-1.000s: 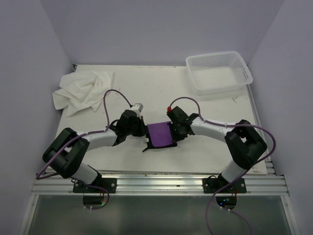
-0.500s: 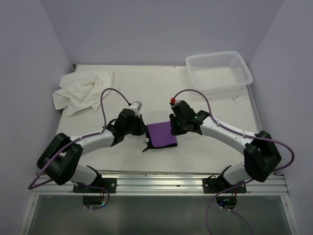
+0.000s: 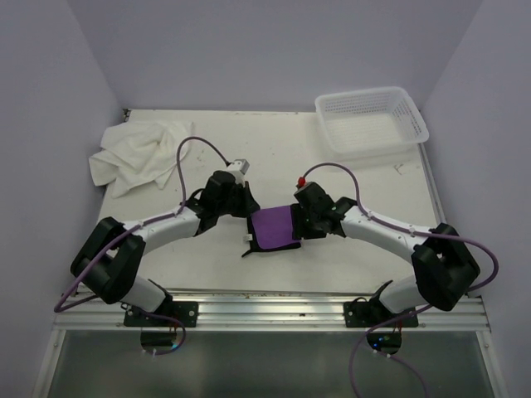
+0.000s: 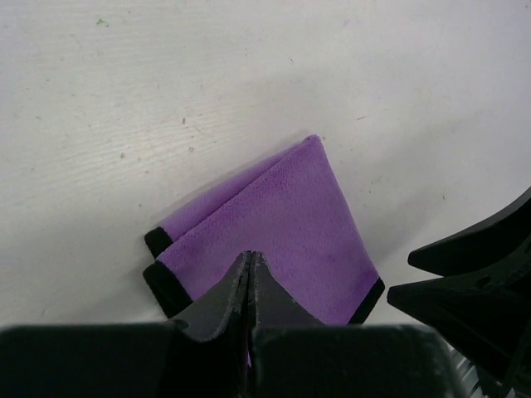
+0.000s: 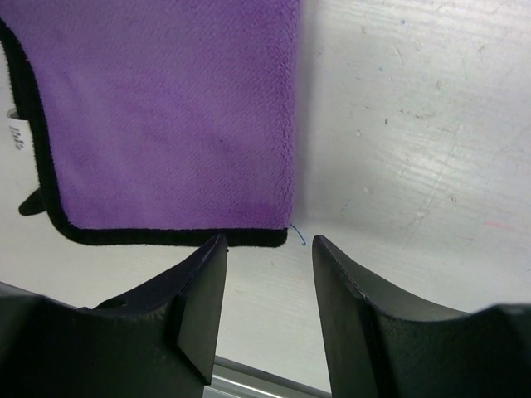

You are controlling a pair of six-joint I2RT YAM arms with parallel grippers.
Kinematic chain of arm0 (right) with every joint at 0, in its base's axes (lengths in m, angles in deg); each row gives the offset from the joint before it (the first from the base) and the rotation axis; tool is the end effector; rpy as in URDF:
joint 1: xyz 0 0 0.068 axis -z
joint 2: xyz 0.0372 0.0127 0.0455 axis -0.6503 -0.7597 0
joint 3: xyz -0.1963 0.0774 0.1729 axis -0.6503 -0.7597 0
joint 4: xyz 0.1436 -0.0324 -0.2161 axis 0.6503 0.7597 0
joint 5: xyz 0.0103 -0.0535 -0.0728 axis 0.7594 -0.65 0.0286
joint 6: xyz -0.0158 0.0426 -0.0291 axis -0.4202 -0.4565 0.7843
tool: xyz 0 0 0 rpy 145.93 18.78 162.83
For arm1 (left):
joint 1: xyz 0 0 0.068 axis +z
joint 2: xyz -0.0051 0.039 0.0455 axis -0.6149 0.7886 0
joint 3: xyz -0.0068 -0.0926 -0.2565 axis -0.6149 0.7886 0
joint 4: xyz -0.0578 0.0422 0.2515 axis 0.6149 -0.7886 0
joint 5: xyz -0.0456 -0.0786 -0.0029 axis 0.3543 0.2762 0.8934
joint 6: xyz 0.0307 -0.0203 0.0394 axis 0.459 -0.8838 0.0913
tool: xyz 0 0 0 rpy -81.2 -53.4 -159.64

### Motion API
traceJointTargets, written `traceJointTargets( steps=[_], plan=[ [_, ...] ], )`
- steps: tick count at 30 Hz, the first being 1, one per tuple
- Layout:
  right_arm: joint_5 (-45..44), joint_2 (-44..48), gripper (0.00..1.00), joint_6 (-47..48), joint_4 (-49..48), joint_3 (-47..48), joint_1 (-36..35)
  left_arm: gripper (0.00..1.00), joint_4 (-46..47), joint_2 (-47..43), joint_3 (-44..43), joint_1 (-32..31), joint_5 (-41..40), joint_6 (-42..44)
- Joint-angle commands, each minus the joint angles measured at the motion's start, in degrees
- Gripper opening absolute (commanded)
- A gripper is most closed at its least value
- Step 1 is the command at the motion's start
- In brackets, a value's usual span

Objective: Roll the towels
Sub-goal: Fold the towel

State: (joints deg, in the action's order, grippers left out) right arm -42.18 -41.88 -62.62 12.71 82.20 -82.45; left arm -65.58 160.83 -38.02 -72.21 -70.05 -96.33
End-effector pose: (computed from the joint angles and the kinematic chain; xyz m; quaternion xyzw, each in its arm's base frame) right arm 0.2098 0.1847 0.1993 -0.0580 0.9654 0.1294 0.2190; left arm 0.2500 -0.1766 0.1936 0.0363 0.8850 -0.3102 0.3454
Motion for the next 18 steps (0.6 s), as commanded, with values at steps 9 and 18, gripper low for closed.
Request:
traceJointTargets(
  steps=[9, 18],
  plan=[
    [-2.29, 1.86, 0.48, -5.73, -5.8, -4.73, 0.14, 0.01, 3.78, 8.84, -6.5, -2.56, 3.46, 0.36],
    [-2.12, 1.24, 0.47, -4.76, -5.27, -3.15, 0.93, 0.0, 6.33, 14.56, -5.18, -2.56, 1.53, 1.24]
  ],
)
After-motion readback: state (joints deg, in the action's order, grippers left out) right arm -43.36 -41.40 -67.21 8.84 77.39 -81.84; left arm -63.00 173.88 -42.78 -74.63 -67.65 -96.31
